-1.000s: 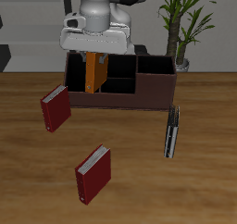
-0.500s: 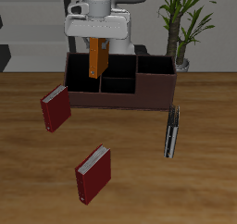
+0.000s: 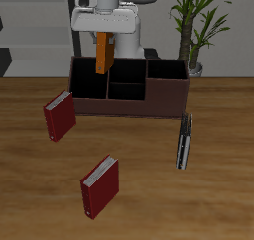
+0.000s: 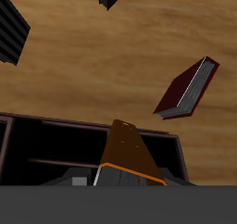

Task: Place the orange book into the back desk caddy's left compartment

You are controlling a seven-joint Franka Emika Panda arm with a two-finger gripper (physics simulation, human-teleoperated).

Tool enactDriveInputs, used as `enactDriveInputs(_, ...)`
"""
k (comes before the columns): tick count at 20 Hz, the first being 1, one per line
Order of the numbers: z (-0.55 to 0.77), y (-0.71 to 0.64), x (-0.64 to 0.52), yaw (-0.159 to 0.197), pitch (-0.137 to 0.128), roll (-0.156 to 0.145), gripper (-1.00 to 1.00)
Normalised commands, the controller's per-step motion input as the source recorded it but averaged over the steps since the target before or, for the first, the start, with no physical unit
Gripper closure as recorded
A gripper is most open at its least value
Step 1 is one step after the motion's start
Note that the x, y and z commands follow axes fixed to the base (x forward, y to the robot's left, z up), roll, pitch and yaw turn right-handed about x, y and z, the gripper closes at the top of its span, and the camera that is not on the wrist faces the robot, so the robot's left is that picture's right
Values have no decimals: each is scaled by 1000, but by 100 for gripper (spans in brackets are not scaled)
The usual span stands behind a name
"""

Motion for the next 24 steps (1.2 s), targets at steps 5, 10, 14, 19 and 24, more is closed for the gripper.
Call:
enactDriveInputs(5,-29,-156,-243,16,2,-36,100)
enactDriveInputs(10,-142,-114,-234,3,15,-26,100)
enactDriveInputs(14,-223,-79,-135,-24,24,-10,100)
enactDriveInputs(19,-189,-80,23,-15,30,-18,100)
enactDriveInputs(24,-249,-100,103,-36,40,-20,100)
